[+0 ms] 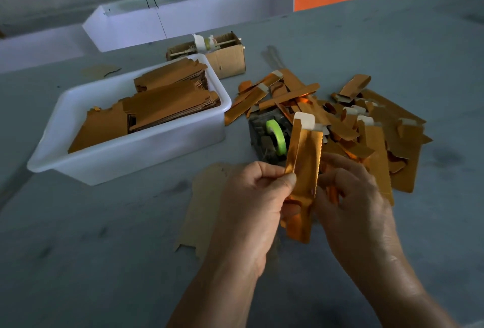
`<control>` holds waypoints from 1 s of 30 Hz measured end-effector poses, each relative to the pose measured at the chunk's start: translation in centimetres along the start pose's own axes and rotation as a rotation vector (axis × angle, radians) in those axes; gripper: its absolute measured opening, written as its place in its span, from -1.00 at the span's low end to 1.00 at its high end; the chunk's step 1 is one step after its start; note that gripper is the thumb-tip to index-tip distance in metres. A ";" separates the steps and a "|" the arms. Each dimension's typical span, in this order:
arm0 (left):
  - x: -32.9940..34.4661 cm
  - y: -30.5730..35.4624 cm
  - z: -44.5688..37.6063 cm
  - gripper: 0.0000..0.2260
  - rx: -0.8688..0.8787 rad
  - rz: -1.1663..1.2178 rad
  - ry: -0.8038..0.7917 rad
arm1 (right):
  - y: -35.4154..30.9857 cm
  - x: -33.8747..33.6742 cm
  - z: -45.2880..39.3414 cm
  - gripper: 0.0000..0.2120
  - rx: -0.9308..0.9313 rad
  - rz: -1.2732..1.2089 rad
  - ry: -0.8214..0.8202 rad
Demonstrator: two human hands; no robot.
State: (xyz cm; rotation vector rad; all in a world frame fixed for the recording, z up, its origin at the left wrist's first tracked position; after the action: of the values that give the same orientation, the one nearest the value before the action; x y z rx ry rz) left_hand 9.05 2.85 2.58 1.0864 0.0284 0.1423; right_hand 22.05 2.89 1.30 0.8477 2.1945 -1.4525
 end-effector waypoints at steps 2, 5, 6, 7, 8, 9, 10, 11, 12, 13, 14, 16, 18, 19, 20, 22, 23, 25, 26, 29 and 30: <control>0.0 0.1 -0.1 -0.97 -0.004 -0.002 0.010 | 0.0 0.0 -0.1 -0.93 -0.037 0.155 -0.026; -0.1 0.4 -0.2 -0.99 -0.023 -0.006 0.008 | -0.5 -0.9 0.1 -0.95 -0.067 0.167 0.031; -0.1 0.4 -0.3 -0.98 -0.027 -0.021 0.006 | -0.7 -1.6 0.0 -0.96 -0.092 0.134 0.076; -0.2 0.4 -0.3 -0.97 -0.028 -0.036 0.000 | -0.7 -2.2 0.0 -0.95 -0.100 0.069 0.099; -0.2 0.4 -0.3 -0.97 -0.027 -0.048 -0.008 | -0.6 -2.7 -0.1 -0.94 -0.079 -0.035 0.094; -0.2 0.4 -0.3 -0.97 -0.024 -0.059 -0.016 | -0.6 -3.0 -0.3 -0.94 -0.031 -0.178 0.066; -0.2 0.4 -0.2 -0.97 -0.019 -0.071 -0.022 | -0.7 -3.2 -0.4 -0.97 0.024 -0.350 0.022; -0.2 0.4 0.0 -0.97 -0.011 -0.081 -0.025 | -1.0 -3.3 -0.5 -0.96 0.057 -0.499 -0.025; -0.2 0.4 0.2 -0.96 -0.004 -0.088 -0.023 | -1.2 -3.4 -0.5 -0.89 0.053 -0.586 -0.069; -0.3 0.3 0.5 -0.96 -0.001 -0.084 -0.021 | -1.5 -3.5 -0.4 -0.82 0.033 -0.624 -0.112; -0.4 0.2 0.7 -0.95 -0.003 -0.074 -0.024 | -1.7 -3.5 -0.4 -0.79 0.007 -0.633 -0.147; -0.5 -0.1 1.0 -0.92 -0.014 -0.070 -0.041 | -2.0 -3.3 -0.3 -0.79 -0.041 -0.617 -0.189; -0.7 -0.3 1.1 -0.89 -0.032 -0.063 -0.058 | -1.9 -3.0 -0.2 -0.80 -0.071 -0.562 -0.205; -0.7 -0.4 1.1 -0.89 -0.050 -0.040 -0.069 | -2.0 -2.8 -0.2 -0.79 -0.079 -0.530 -0.211; -0.8 -0.4 1.1 -0.90 -0.071 -0.010 -0.086 | -2.1 -2.6 -0.2 -0.78 -0.087 -0.504 -0.212; -0.7 -0.4 1.3 -0.92 -0.100 0.041 -0.120 | -2.3 -2.4 -0.1 -0.74 -0.104 -0.469 -0.203; -0.7 -0.4 1.4 -0.93 -0.103 0.056 -0.131 | -2.4 -2.3 -0.1 -0.74 -0.108 -0.453 -0.201; -0.6 -0.4 1.6 -0.92 -0.102 0.077 -0.151 | -2.4 -2.3 -0.2 -0.77 -0.111 -0.407 -0.213; -0.5 -0.4 1.7 -0.90 -0.101 0.085 -0.157 | -2.3 -2.3 -0.2 -0.72 -0.119 -0.374 -0.224; -0.5 -0.4 1.8 -0.88 -0.103 0.086 -0.166 | -1.9 -2.4 -0.3 -0.49 -0.082 -0.319 -0.239; -0.5 -0.4 1.8 -0.89 -0.100 0.088 -0.173 | -1.9 -2.4 -0.3 -0.47 -0.067 -0.307 -0.236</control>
State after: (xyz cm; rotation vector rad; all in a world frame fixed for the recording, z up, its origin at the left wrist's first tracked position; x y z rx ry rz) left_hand 8.79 1.03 3.08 0.9974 -0.1808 0.1270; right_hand 22.61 2.01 4.16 0.3061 2.2443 -1.5157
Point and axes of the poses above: each hand's wrist, its own z-axis away from the middle knuckle, its own x-axis out of the palm, y = z × x, the point moved 4 cm from there along -z, towards the middle knuckle, and after that the axes turned 13 degrees about -x, right-handed, at the moved point
